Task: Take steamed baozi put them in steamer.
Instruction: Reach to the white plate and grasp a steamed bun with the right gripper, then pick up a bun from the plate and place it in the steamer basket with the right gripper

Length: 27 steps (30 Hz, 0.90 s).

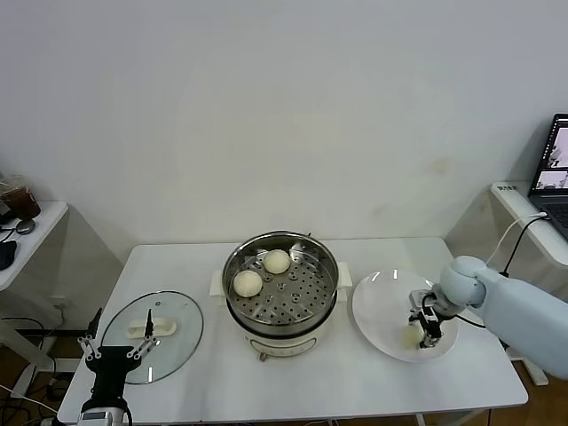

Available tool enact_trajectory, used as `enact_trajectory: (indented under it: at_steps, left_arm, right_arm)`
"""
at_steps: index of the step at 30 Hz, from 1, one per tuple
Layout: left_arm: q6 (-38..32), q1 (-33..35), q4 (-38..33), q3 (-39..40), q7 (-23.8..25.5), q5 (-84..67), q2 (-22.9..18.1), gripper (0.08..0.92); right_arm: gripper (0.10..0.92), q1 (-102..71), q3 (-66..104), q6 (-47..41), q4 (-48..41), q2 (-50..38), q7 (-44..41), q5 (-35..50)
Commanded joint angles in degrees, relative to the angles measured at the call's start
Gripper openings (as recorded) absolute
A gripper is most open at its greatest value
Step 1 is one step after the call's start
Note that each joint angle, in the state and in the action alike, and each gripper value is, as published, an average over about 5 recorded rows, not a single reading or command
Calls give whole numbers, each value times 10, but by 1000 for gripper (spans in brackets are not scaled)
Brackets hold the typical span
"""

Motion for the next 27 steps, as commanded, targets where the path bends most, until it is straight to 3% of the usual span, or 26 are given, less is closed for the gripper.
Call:
enact_trajectory:
  at_steps: [1,13,27]
  left_arm:
    - [0,1,-2,-1,0,0,0,823]
    - [0,-8,0,4,0,-2,6,823]
    - [-2,-15,7,1,0,-6,12,823]
  right_arm:
    - [538,19,1,-2,5,-1,-12,5]
    - [518,263,-36,60,2,-3,-107,93]
    - [518,460,-188,147,64,182,-72,224]
